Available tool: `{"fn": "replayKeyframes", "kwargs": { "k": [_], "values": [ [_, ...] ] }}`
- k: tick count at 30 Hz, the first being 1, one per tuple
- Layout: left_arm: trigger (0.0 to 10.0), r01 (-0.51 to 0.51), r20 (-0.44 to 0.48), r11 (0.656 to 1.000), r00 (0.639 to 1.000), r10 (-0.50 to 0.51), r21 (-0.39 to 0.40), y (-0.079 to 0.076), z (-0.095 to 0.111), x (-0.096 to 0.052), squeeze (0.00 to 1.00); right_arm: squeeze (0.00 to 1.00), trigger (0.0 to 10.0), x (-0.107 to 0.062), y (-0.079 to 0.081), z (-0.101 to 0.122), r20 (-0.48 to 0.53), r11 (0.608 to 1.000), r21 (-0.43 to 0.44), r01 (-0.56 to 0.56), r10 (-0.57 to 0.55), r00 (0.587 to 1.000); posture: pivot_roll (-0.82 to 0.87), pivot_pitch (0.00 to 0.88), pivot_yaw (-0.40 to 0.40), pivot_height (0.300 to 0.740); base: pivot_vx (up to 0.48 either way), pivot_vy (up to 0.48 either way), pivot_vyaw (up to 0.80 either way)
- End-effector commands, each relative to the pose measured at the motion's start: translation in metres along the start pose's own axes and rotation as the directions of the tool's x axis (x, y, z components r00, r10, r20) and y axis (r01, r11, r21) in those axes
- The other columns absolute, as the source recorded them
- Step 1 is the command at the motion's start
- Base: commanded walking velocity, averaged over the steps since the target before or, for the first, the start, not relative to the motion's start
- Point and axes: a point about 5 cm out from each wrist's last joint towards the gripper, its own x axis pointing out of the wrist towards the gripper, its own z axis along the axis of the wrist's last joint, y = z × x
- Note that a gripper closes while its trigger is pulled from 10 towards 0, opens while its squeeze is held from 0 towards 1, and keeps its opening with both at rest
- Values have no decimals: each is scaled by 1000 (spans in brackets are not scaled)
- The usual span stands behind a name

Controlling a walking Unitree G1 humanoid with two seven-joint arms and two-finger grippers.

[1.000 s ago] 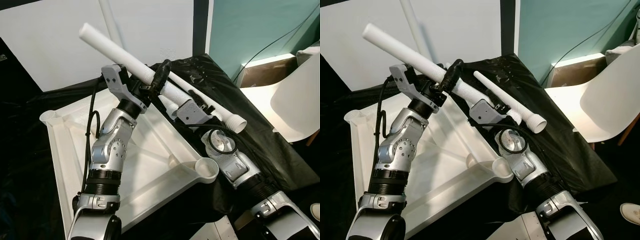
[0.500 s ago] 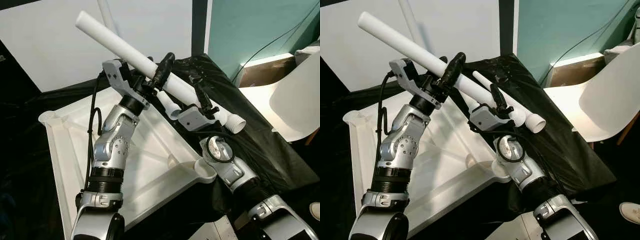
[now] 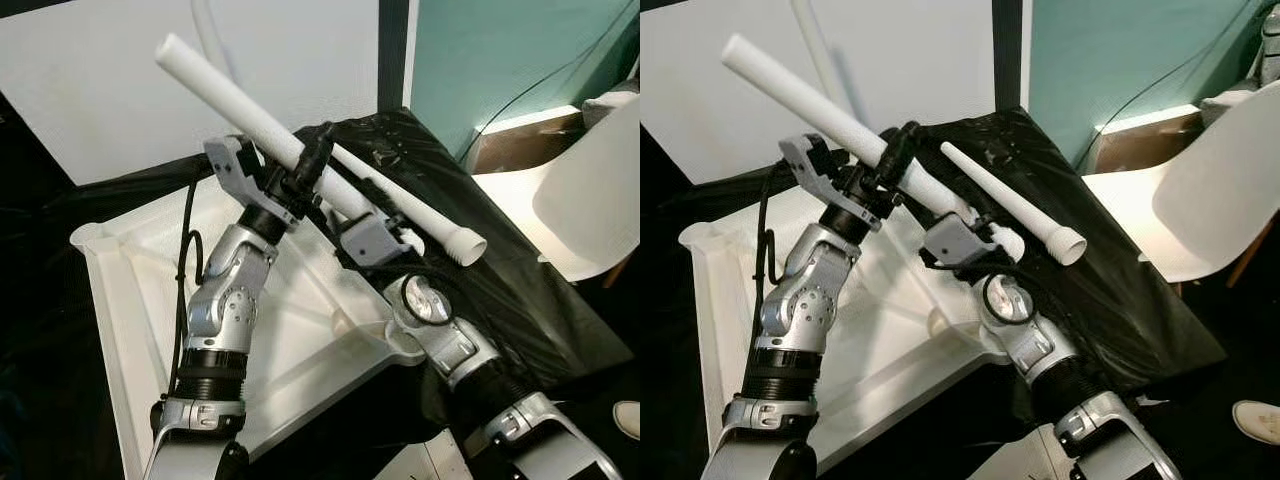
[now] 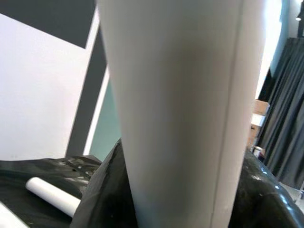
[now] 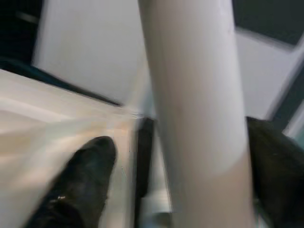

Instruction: Building children table

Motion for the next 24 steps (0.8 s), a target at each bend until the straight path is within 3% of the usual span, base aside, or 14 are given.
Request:
{"fn": "replayKeyframes", "kwargs": {
  "k": [1, 2, 3, 4, 6, 9, 12, 18, 24],
  "values": [
    [0, 12, 22, 1000, 1000, -12, 17, 0, 5, 2, 0, 1000, 10000, 1, 10, 13, 26, 990, 58, -127, 126, 992, -115, 0, 94, 740, 0, 0, 0],
    [0, 12, 22, 1000, 1000, -12, 17, 0, 5, 2, 0, 1000, 10000, 1, 10, 13, 26, 990, 58, -127, 126, 992, -115, 0, 94, 740, 0, 0, 0],
    [0, 15, 21, 1000, 1000, -15, 17, 0, 5, 1, 0, 0, 10000, -2, 7, 17, 20, 978, 71, -194, 193, 981, -119, 0, 93, 740, 0, 0, 0],
    [0, 15, 21, 1000, 1000, -15, 17, 0, 5, 1, 0, 0, 10000, -2, 7, 17, 20, 978, 71, -194, 193, 981, -119, 0, 93, 740, 0, 0, 0],
    [0, 22, 15, 1000, 1000, -22, 20, -1, 3, 1, 0, 0, 10000, -7, -10, 15, -18, 957, 58, -285, 287, 958, -128, 0, 94, 740, 0, 0, 0],
    [0, 27, 13, 999, 1000, -27, 21, -1, 3, 1, 0, 0, 10000, -9, -24, 11, -45, 950, 52, -309, 311, 949, -130, 0, 92, 740, 0, 0, 0],
    [0, 36, 15, 999, 999, -37, 21, -2, 3, 3, 0, 0, 10000, -13, -57, -13, -151, 954, 32, -299, 301, 942, -132, 0, 90, 740, 0, 0, 0],
    [0, 43, 16, 999, 999, -43, 23, -3, 3, 4, 0, 0, 10000, -12, -64, -20, -184, 950, 40, -310, 312, 932, -130, 0, 88, 740, 0, 0, 0],
    [0, 46, 13, 998, 999, -46, 35, -3, 4, 2, 0, 0, 10000, -13, -61, -20, -216, 918, 37, -395, 394, 894, -115, 0, 91, 740, 0, 0, 0]
  ]
}}
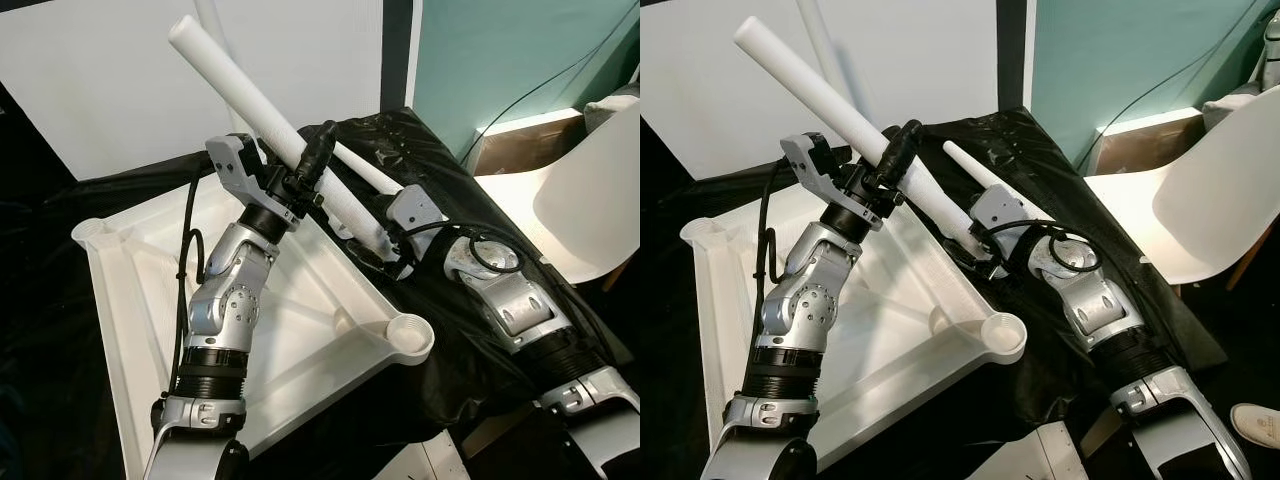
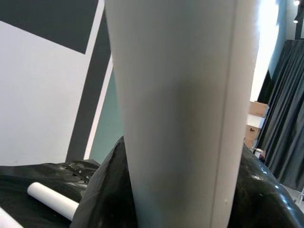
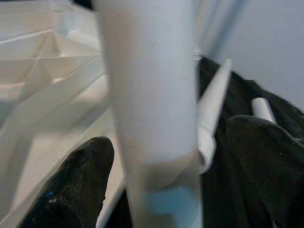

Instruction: Building children table

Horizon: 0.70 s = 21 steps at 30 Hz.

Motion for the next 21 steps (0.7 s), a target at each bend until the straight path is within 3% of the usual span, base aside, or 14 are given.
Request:
{"fn": "replayKeyframes", "kwargs": {
  "k": [1, 3, 4, 5, 6, 7, 21],
  "values": [
    [0, 30, 7, 999, 1000, -30, 28, 1, 5, -1, 0, 0, 9294, 1, 2, 2, -6, 998, -11, -55, 55, 998, -114, 0, 93, 740, 0, 0, 0],
    [0, 30, 6, 999, 1000, -30, 29, 1, 5, -1, 0, 0, 9294, 1, 1, 1, -12, 998, -10, -66, 65, 998, -114, 0, 93, 740, 0, 0, 0],
    [0, 33, 3, 999, 999, -33, 31, 1, 5, -1, 0, 0, 8588, 1, 0, -2, -20, 997, -11, -75, 75, 997, -113, 0, 96, 740, 0, 0, 0],
    [0, 35, 2, 999, 999, -36, 33, 1, 5, -1, 0, 0, 2275, 2, -1, -3, -24, 997, -12, -82, 82, 996, -111, 0, 97, 740, 0, 0, 0],
    [0, 35, 2, 999, 999, -36, 33, 1, 5, -1, 0, 0, 2275, 2, -1, -3, -24, 997, -12, -82, 82, 996, -111, 0, 97, 740, 0, 0, 0],
    [0, 38, 0, 999, 999, -38, 35, 0, 5, 0, 0, 0, 0, 3, -3, -3, -23, 995, -11, -97, 97, 995, -107, 0, 96, 740, 0, 0, 0],
    [0, 55, 4, 998, 998, -55, 37, 0, 7, -1, 0, 0, 0, 6, -3, -6, -23, 994, 21, -105, 105, 994, -105, 0, 99, 740, 0, 0, 0]
  ]
}}
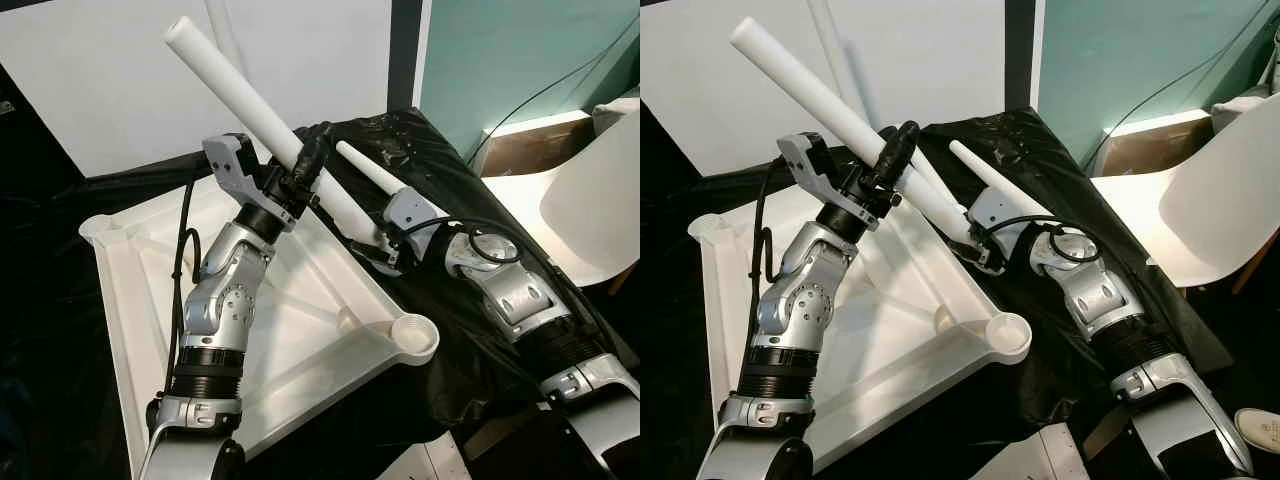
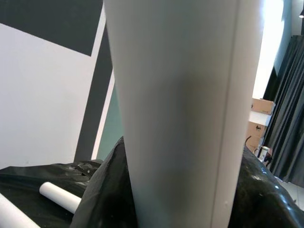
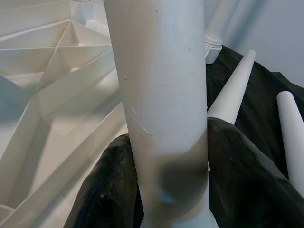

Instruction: Building children table

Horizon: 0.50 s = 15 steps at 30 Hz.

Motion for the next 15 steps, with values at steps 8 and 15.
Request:
{"fn": "replayKeyframes", "kwargs": {
  "k": [8, 15],
  "values": [
    [0, 73, 15, 997, 997, -73, 7, -4, 4, 1, 0, 0, 0, 4, 1, -1, 3, 1000, 5, 19, -19, 1000, -113, 0, 102, 740, 0, 0, 0],
    [0, 98, 13, 995, 995, -98, 1, -7, 4, 2, 0, 1000, 10000, 8, -3, -1, 2, 994, -3, 108, -108, 994, -116, 0, 110, 740, 0, 0, 0]
  ]
}}
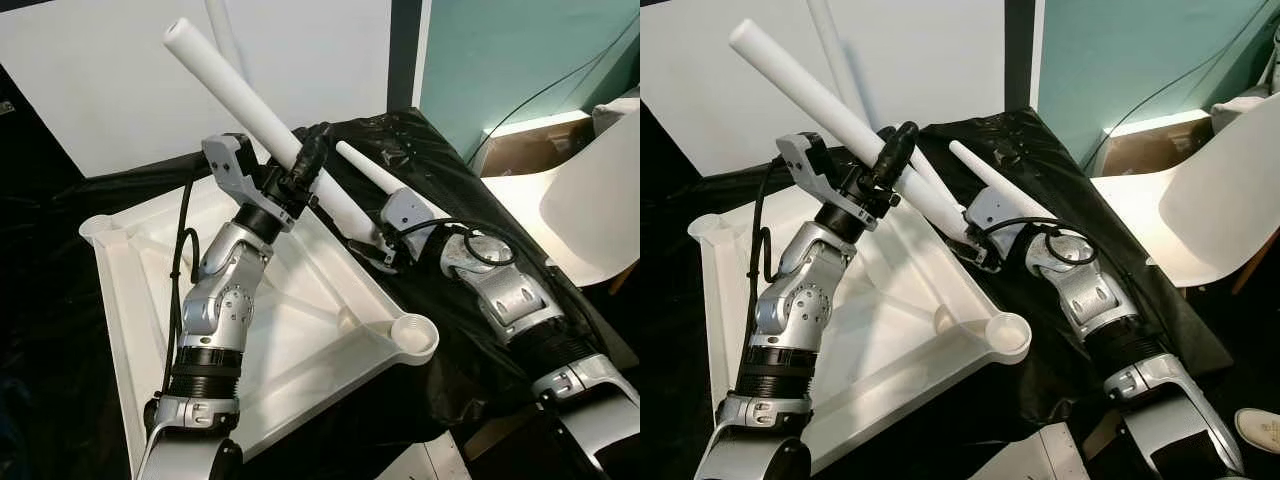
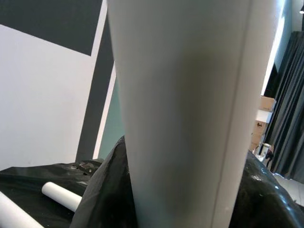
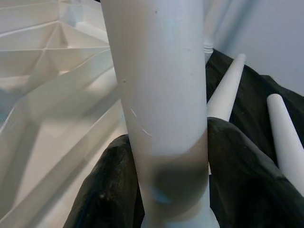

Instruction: Building children table

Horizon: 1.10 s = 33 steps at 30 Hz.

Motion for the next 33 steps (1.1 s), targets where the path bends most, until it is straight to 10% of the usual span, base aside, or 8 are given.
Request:
{"fn": "replayKeyframes", "kwargs": {
  "k": [1, 4, 5, 12, 22, 23, 24, 33],
  "values": [
    [0, 95, 21, 995, 995, -95, -8, -8, 4, 3, 0, 1000, 10000, 2, -5, 0, -8, 999, 5, 33, -33, 999, -116, 0, 110, 740, 0, 0, 0],
    [0, 97, 22, 995, 995, -96, -7, -7, 4, 3, 0, 1000, 10000, 3, -4, 0, -8, 1000, -1, 28, -28, 1000, -115, 0, 110, 740, 0, 0, 0],
    [0, 97, 22, 995, 995, -97, -5, -7, 5, 3, 0, 0, 10000, 3, -2, 0, -8, 1000, -8, 10, -10, 1000, -113, 0, 111, 740, 0, 0, 0],
    [0, 96, 22, 995, 995, -96, 1, -6, 5, 3, 0, 0, 0, 4, 2, -2, -6, 999, -7, -37, 37, 999, -110, 0, 108, 740, 0, 0, 0],
    [0, 100, 26, 995, 995, -100, 1, -7, 5, 2, 0, 0, 0, 5, 2, -6, -14, 999, 0, -41, 41, 999, -106, 0, 103, 740, 0, 0, 0],
    [118, 105, 28, 994, 994, -105, -3, -8, 6, 1, 1000, 0, 0, 6, 1, -7, -16, 1000, 8, -29, 29, 999, -106, 0, 105, 740, 0, 0, 0],
    [10000, 118, 33, 993, 992, -118, -5, -10, 7, 1, 1000, 0, 0, 6, 1, -7, -14, 1000, 21, -13, 13, 1000, -106, 0, 106, 740, 0, 0, 0],
    [10000, 163, 117, 981, 982, -151, -103, -13, 25, 0, 0, 0, 0, 11, 2, 0, 11, 984, 123, 128, -130, 991, -108, 0, 114, 740, 0, 0, 0]
  ]
}}
